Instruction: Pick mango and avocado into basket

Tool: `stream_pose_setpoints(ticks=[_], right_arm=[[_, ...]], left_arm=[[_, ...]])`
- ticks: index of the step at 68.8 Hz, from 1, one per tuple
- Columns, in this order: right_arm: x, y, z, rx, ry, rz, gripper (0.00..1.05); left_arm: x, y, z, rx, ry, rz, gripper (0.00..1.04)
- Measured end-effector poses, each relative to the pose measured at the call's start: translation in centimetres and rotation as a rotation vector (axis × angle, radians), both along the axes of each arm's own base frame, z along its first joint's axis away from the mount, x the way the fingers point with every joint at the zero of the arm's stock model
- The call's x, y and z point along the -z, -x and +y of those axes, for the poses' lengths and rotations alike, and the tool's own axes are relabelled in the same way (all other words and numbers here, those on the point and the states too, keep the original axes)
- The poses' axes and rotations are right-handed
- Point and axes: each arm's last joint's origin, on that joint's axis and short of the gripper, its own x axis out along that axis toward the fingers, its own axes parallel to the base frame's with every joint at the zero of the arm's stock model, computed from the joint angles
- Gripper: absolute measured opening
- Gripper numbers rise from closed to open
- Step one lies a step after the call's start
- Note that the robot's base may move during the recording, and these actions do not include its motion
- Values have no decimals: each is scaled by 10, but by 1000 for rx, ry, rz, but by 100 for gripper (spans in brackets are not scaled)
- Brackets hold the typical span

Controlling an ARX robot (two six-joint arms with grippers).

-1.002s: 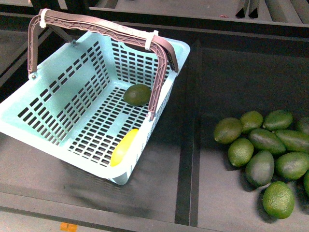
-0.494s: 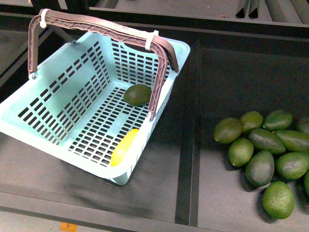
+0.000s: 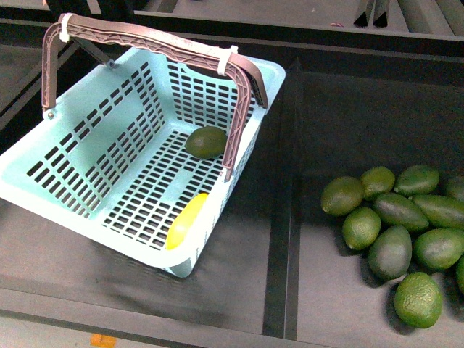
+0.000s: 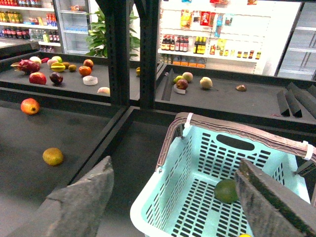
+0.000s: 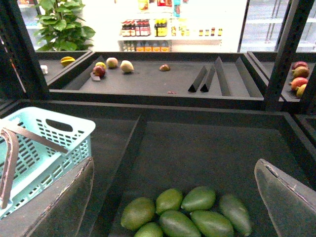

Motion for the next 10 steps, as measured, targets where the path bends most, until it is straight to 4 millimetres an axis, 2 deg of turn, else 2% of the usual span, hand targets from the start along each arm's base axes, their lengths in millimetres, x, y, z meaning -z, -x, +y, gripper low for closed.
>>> stream_pose_setpoints(ticks=[3,10], right_arm=[[0,0,0,0,0,0,96],[0,0,0,0,0,0,96]], left_arm=[[0,0,0,0,0,0,98],[0,0,0,0,-2,0,96]])
